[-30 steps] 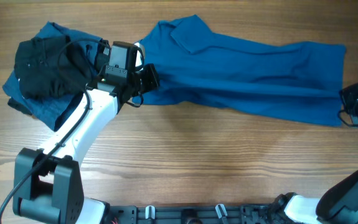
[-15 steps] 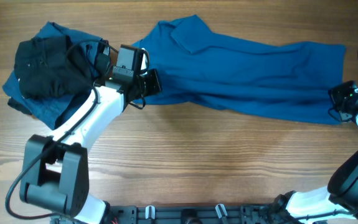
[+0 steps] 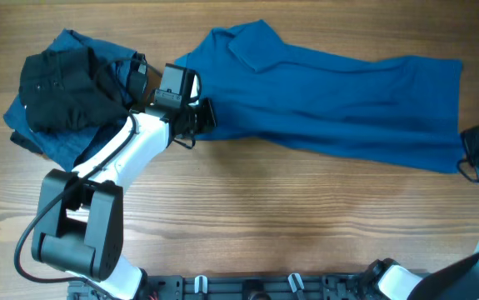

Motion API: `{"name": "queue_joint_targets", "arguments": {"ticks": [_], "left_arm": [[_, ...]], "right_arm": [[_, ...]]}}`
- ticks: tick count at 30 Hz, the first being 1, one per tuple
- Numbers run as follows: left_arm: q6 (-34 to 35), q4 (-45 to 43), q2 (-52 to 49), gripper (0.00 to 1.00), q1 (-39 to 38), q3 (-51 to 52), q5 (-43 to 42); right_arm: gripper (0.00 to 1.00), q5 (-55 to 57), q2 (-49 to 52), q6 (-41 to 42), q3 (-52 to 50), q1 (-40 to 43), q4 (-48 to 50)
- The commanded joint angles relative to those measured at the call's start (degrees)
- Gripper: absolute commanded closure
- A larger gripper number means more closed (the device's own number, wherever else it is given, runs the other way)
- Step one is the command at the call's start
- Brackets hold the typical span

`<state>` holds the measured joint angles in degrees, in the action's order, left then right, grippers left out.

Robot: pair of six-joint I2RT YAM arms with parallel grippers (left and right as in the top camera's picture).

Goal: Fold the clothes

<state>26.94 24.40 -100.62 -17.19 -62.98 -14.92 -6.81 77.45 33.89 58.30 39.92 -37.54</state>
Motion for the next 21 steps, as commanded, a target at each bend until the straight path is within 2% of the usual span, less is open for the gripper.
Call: {"name": "queue_joint_targets", "arguments": {"ticks": [1,6,14,21], "left_arm": [[-3.69,3.48,0.85,0.96,0.31,-0.48,-0.57],[-4.28,2.78,1.4,0.96,0.31,-0.48,-0.68],[-4.02,-1.9,1.38,0.96,0.15,-0.48,-0.68],[-4.04,-2.36,0.37,0.96,-0.35,-0.48,-0.66]], "right_arm": [[0.96,7.67,-2.51,1.9,0.63,0.28,-4.83],[0.96,8.81,-0.7,3.87,0.5,0.26,-2.93],[0.96,2.75,15.02,5.46,0.5,0.04,7.02],[0.95,-2.29,20.61,5.05,0.5,-0.11,15.06]]}}
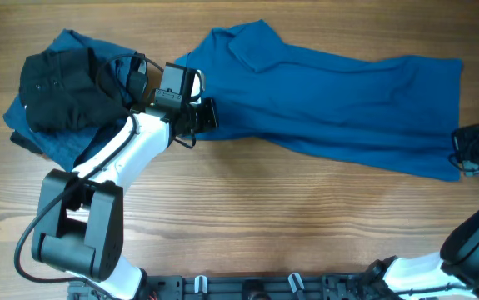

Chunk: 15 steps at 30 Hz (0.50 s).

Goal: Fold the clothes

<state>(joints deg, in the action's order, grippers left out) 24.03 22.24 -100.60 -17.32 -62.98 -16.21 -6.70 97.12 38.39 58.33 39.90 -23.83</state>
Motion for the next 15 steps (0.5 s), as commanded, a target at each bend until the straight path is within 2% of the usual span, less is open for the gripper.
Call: {"name": "queue_joint_targets", "arguments": {"ticks": [1,2,3,5,7,8,9,11,14,15], "left_arm": [[-1.11,-0.26,0.31,0.96,-0.26,-0.48,0.61],[-1.11,-0.42,0.31,0.96,-0.26,-0.48,0.63],[-1.11,-0.48,0.31,0.96,-0.26,-0.48,0.63],[-1.14,-0.59,0.31,0.96,-0.26,-0.48,0.85],[-1.11,-0.66,0.31,0.89,-0.2,-0.48,1.7],[-1.09,-0.87,0.31,0.72,-0.15,-0.48,1.7],[-1.11,-1.07,0.31,0.65,-0.15,-0.48,1.7],[-1.11,-1.36,0.31,0.38,-0.15,-0.48,1.7],[-0.2,-3.45,0.31,0.2,0.15,-0.61,1.68],[0.68,-3.69,0.31,0.2,0.48,-0.9,1.66]], "right_arm": [[0.93,-2.47,0.94,0.55,0.48,-0.33,1.57],[0.89,-3.08,0.92,0.39,0.48,-0.66,1.86],[0.8,-3.56,0.92,0.13,0.48,-0.87,1.99],[0.58,-6.12,0.92,-1.16,0.48,-1.09,2.97],[0.48,-10.36,0.92,-4.04,0.48,-1.09,5.25],[0.45,-11.43,0.92,-4.22,0.48,-1.09,5.4],[0.44,-11.45,0.92,-4.24,0.48,-1.09,4.87],[0.44,-11.43,0.92,-4.37,0.48,-1.09,3.45],[0.43,-12.9,0.92,-5.49,0.48,-1.09,1.53],[0.43,-13.66,0.92,-5.55,0.48,-1.09,1.27]]}}
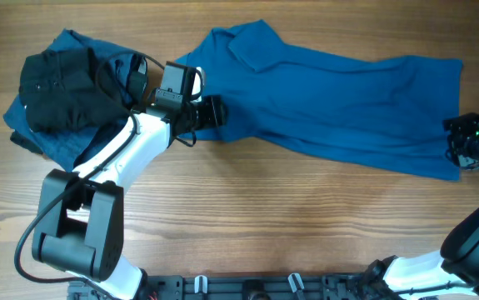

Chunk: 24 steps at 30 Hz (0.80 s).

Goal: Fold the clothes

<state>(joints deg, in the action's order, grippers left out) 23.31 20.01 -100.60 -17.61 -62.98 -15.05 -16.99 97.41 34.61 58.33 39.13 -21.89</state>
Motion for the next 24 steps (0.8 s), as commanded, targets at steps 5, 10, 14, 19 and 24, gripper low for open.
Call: {"name": "queue_joint_targets", "arguments": {"ticks": [5,10,14,19,24], "left_arm": [[1.22,1.86,0.87,0.25,2.82,-2.95,-3.61],[-0.61,4.5,3.02,0.2,4.48,-4.52,-3.63],[-0.63,9.09,5.07,0.2,5.64,-10.64,-5.57],[-3.63,20.02,3.45,0.17,5.62,-26.34,-6.14],[-3.87,19.67,-1.99,0.18,5.86,-35.85,-6.19]], "right_arm": [[0.44,-12.9,0.57,-7.72,0.48,-0.33,-0.37],[0.44,-21.14,-0.83,-10.21,0.48,-0.33,0.31],[0.44,-33.55,-5.84,-13.0,0.52,-0.59,4.37],[0.4,-33.03,-11.34,-13.62,2.47,-6.97,3.8],[0.39,-24.68,-9.81,-16.09,11.54,-13.33,-4.52]]}}
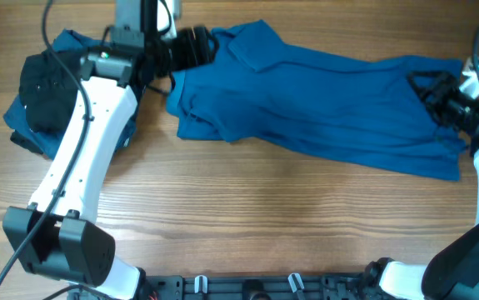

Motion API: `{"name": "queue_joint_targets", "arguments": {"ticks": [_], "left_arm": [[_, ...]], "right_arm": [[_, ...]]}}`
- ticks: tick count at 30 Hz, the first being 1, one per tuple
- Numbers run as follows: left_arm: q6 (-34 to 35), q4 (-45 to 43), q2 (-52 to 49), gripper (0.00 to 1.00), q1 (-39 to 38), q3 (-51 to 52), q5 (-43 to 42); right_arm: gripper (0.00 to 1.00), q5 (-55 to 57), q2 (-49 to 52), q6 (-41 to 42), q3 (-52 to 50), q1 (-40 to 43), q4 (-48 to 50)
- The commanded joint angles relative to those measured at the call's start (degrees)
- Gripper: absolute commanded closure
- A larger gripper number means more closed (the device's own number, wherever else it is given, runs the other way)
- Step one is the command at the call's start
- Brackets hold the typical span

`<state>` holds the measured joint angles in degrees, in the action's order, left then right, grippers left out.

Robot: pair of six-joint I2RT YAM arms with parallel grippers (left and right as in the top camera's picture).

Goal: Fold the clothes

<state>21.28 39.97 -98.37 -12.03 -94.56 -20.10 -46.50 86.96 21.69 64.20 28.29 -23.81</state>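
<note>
A long blue shirt [331, 108] lies spread across the table, collar at the upper left. My left gripper [196, 45] is at the shirt's upper left edge beside the collar and looks shut on the fabric. The cloth below it is bunched, with a loose corner [182, 129]. My right gripper [426, 83] hovers over the shirt's right end, just in from the hem. Its fingers point left, and the overhead view does not show whether they hold cloth.
A heap of dark blue and black clothes [47, 92] lies at the far left, partly under my left arm [89, 125]. The wooden table [289, 225] shows bare in front of the shirt. The right arm's cable [476, 50] rises near the right edge.
My left gripper has gone from the shirt's lower left edge up to its upper left corner, and the shirt's left side is now bunched. My right gripper has moved from the right hem inward over the shirt.
My left gripper first sat at the shirt's lower left edge and my right gripper off its lower right corner. Both then closed in on those edges. Now the left is up by the collar with the fabric drawn along, and the right is over the shirt's right end.
</note>
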Motion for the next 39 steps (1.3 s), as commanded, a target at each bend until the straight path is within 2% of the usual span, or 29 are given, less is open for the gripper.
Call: {"name": "queue_joint_targets", "arguments": {"ticks": [1,5,9,12,15,19,22,30,36,39], "left_arm": [[-1.81,-0.55,-6.25,0.19,0.17,-5.55,-1.16],[-1.36,-2.86,-15.43,0.23,0.15,-9.88,-5.38],[0.61,-6.93,-23.61,0.24,0.15,-13.86,-7.98],[3.17,-13.9,-28.26,0.23,0.02,-13.99,-7.98],[3.21,-18.95,-31.91,0.24,-0.48,-13.99,-7.96],[3.15,-24.87,-36.0,0.31,-1.79,-13.99,-6.86],[2.86,-25.75,-37.81,0.31,-2.47,-13.99,-3.76],[1.42,-27.85,-42.05,0.32,-2.99,-13.99,-2.69],[1.36,-31.89,-44.0,0.34,-4.98,-13.99,4.35],[1.42,-34.91,-44.7,0.41,-6.25,-13.99,4.68]], "right_arm": [[0.39,7.28,1.2,-4.11,7.93,-3.48,-4.7],[0.37,13.38,3.37,-7.32,15.47,-4.98,-12.37],[0.35,14.91,5.6,-4.96,20.04,-5.01,-20.24],[0.29,14.23,5.95,-7.08,20.44,-5.6,-24.13],[0.29,14.84,5.95,-8.2,20.44,-5.64,-27.02],[0.3,16.2,5.95,-8.33,20.44,-5.64,-30.75],[0.3,16.98,5.95,-9.31,20.44,-5.64,-32.35],[0.35,17.16,5.95,-9.7,20.44,-5.64,-33.9],[0.35,17.18,5.95,-9.73,20.44,-5.64,-35.15],[0.35,17.2,5.95,-9.7,20.44,-5.64,-35.43]]}}
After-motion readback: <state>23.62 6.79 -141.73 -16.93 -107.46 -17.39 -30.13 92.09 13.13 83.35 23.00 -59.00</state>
